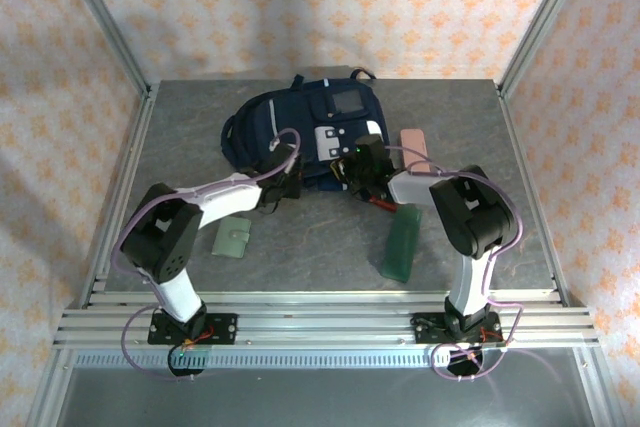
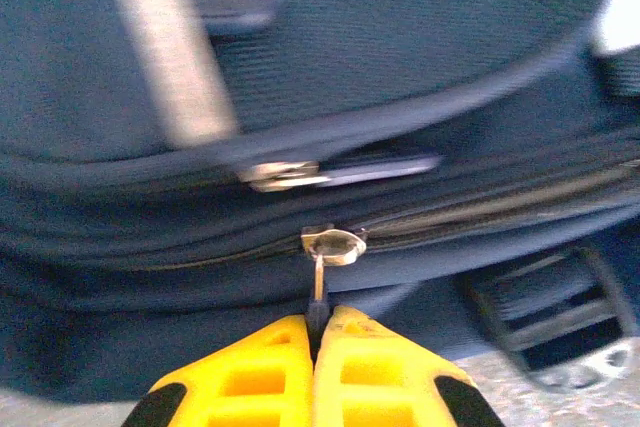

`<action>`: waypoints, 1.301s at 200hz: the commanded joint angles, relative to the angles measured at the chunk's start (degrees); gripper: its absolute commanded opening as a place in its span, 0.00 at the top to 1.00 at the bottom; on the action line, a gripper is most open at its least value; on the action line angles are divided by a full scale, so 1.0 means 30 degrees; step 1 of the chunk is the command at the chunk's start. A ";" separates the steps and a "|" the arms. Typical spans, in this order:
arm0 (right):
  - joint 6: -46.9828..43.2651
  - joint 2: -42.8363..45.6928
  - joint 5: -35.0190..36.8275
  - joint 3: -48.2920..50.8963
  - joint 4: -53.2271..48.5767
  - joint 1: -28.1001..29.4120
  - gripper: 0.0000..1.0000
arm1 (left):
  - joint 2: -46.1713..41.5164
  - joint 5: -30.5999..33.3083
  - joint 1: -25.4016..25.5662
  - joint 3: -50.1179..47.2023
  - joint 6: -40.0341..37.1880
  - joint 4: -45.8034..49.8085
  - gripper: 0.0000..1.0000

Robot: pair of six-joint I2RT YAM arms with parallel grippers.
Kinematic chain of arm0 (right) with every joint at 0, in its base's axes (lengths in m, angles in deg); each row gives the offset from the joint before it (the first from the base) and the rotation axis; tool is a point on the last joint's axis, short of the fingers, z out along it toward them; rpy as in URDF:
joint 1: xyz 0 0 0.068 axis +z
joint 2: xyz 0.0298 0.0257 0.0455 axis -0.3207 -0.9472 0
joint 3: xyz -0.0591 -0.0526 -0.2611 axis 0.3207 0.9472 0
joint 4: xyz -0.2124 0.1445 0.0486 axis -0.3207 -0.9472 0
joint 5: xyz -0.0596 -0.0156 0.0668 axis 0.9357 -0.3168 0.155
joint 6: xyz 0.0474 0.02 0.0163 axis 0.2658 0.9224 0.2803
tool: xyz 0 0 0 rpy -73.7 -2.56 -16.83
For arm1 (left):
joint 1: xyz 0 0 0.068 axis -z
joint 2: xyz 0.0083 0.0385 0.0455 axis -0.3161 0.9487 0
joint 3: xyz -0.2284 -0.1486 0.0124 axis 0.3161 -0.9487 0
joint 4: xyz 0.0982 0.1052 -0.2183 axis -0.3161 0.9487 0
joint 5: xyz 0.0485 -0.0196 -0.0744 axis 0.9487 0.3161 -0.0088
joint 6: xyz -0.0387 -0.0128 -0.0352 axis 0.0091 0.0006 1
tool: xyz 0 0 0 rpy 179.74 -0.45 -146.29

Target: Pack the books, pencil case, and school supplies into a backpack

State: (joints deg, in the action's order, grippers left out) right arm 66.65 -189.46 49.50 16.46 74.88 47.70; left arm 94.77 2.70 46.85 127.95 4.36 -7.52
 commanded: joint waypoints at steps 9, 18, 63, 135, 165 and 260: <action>-0.0230 0.0546 0.1390 0.0634 -0.0313 -0.0751 1.00 | -0.1562 0.2337 -0.1838 -0.0771 0.0001 0.0604 1.00; -0.0365 0.0475 0.1327 0.0649 -0.0278 -0.0786 1.00 | -0.1743 0.2485 -0.2299 -0.0844 -0.0126 0.0826 1.00; -0.2258 0.0356 0.1501 -0.0604 -0.1782 -0.1352 1.00 | -0.2923 0.3008 -0.3293 -0.1167 -0.0264 0.1801 1.00; -0.7211 -0.1243 0.2114 -0.6559 -0.6720 -0.2124 1.00 | -0.4220 -0.0343 0.0650 -0.1725 0.0866 0.1833 1.00; -0.7830 -0.0868 0.0730 -0.7277 -0.8021 -0.2077 0.68 | -0.3728 -0.1807 0.1231 -0.0993 0.1619 0.0686 1.00; -0.6339 0.1586 -0.2208 -0.2690 -0.5633 0.0297 0.55 | -0.2457 -0.1413 0.1643 0.0177 0.1087 0.1313 1.00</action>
State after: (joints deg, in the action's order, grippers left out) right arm 46.34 -183.23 44.85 7.94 54.82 46.54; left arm 86.72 -2.81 51.07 126.38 7.79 -4.44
